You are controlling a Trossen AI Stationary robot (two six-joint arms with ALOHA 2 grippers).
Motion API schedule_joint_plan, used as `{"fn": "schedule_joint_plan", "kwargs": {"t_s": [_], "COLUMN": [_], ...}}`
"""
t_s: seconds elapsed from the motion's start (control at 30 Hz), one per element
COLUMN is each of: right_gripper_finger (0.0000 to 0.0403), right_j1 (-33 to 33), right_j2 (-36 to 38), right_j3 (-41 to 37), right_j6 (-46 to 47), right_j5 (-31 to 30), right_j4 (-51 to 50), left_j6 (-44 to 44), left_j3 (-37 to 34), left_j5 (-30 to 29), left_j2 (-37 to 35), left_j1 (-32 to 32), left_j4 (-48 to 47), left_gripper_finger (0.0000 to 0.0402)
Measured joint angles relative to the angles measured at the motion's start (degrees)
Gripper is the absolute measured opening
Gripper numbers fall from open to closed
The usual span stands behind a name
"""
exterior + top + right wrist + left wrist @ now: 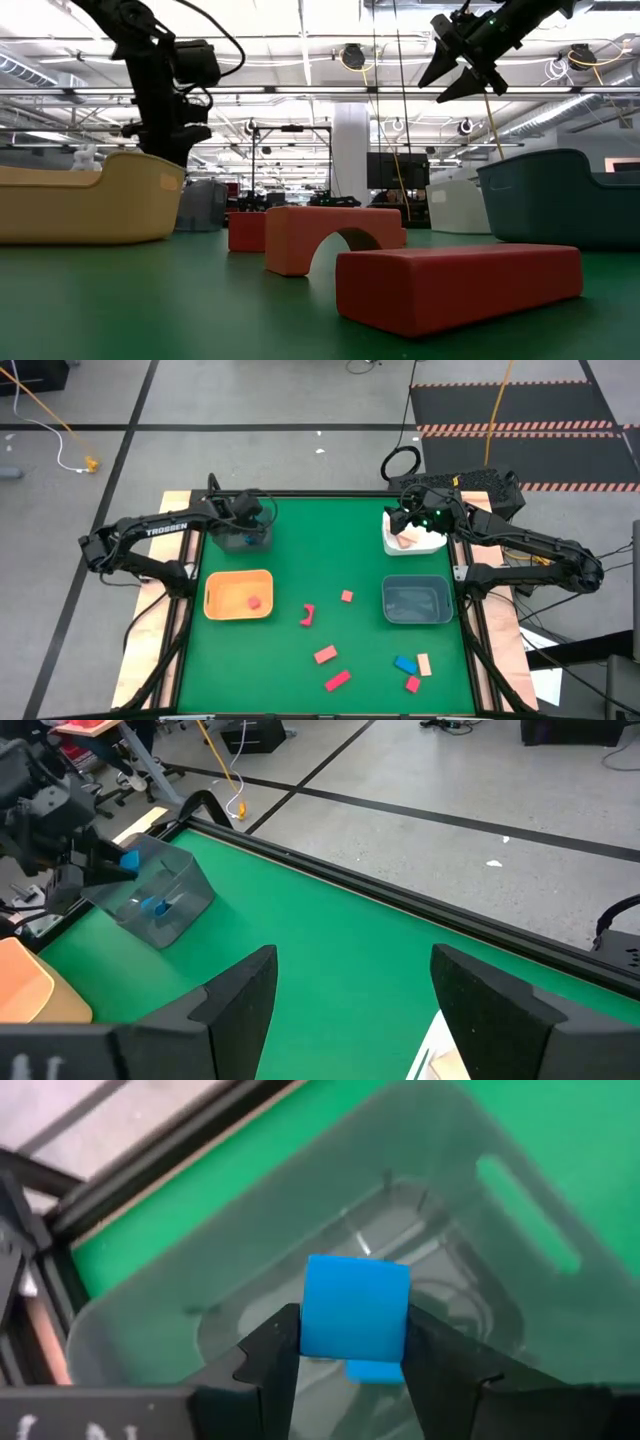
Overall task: Sort & place blocks by color
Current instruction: Put the left blue block into the black bin
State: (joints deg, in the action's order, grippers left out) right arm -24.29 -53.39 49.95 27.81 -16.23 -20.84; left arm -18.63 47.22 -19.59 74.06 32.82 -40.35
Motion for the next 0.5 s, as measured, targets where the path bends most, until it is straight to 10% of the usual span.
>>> {"fn": "schedule_joint_plan", "kwargs": {"t_s": [0.5], "right_gripper_finger": [0.0254], "right_j1": [0.01], "right_j2": [0.00], "right_j3": [0.00], "right_j6": [0.00], "right_j5": [0.01], "right_j4": [0.00], "left_j6": [-7.65], "left_j3": [-3.78], "left_j5": [1.18], "left_j2": [0.04], "left_j1": [0.00], "left_j4": [1.04], "left_gripper_finger": [0.0193]}}
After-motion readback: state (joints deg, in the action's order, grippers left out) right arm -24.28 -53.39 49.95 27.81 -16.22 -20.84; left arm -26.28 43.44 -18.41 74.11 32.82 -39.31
